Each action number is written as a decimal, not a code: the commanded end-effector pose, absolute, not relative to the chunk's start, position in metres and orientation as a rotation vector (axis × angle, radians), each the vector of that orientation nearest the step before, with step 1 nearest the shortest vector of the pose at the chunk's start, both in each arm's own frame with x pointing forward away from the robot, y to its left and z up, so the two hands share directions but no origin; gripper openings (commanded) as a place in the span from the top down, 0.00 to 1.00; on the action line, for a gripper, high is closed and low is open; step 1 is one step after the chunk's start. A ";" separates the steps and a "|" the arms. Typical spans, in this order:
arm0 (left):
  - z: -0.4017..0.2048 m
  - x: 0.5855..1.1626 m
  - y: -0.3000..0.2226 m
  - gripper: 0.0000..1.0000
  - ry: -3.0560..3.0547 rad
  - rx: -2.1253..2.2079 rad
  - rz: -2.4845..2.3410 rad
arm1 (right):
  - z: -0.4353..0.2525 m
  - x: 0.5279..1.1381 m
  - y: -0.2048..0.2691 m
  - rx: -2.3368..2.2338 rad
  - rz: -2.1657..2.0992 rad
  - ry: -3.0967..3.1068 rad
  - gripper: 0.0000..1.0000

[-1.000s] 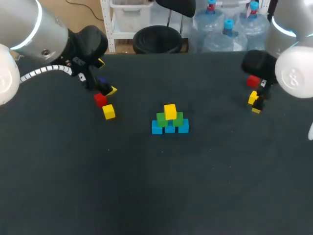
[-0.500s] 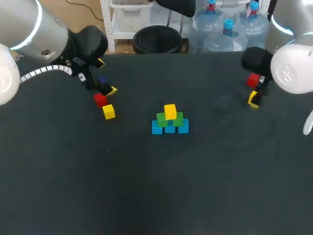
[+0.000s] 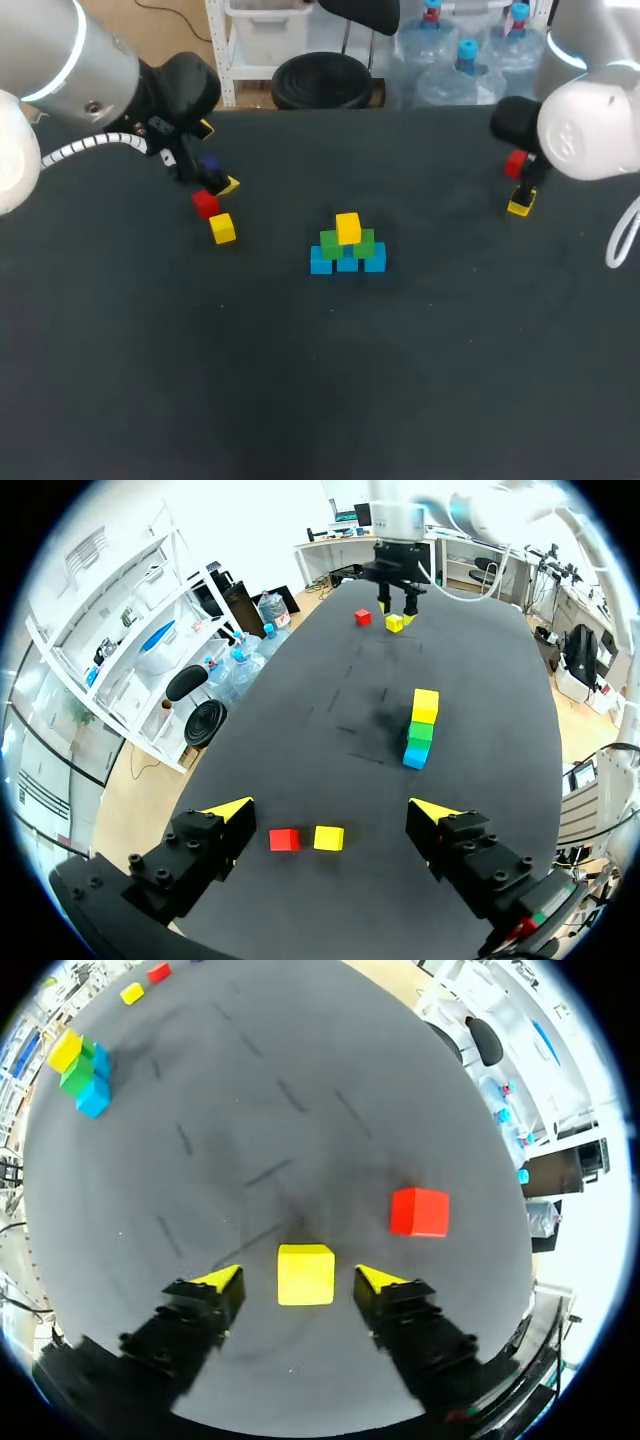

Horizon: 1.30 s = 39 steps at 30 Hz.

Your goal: Place the blue cubes, place green cubes on the blue cubes, place the yellow cubes on the green cubes, then place the red cubes on the yellow cubes, and place purple cube on the red cubes.

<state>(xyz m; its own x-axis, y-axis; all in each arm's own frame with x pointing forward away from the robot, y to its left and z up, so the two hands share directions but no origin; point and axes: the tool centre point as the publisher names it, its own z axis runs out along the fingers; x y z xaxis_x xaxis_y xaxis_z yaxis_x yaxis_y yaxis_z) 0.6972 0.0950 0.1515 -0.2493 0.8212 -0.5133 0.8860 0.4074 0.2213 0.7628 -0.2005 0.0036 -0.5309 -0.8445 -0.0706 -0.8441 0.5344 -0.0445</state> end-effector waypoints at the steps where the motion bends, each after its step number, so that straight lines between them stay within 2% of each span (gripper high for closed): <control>1: 0.151 0.699 0.096 0.00 2.103 1.451 -0.157 | 0.000 0.768 -0.201 -1.478 0.008 2.687 0.54; 5: 0.151 0.699 0.096 0.00 2.103 1.451 -0.157 | -0.002 0.770 -0.203 -1.472 0.022 2.695 0.58; 8: 0.151 0.699 0.096 0.00 2.103 1.451 -0.157 | -0.003 0.769 -0.202 -1.472 0.029 2.697 0.65; 9: 0.151 0.699 0.096 0.00 2.103 1.451 -0.157 | -0.003 0.768 -0.202 -1.472 0.032 2.697 0.71; 12: 0.151 0.699 0.096 0.00 2.103 1.451 -0.157 | 0.000 0.765 -0.197 -1.480 0.042 2.691 0.95; 13: 0.151 0.699 0.096 0.00 2.103 1.451 -0.157 | 0.002 0.764 -0.194 -1.492 0.046 2.686 1.00; 39: 0.151 0.699 0.096 0.00 2.103 1.451 -0.157 | 0.069 0.729 -0.095 -1.900 0.000 2.343 1.00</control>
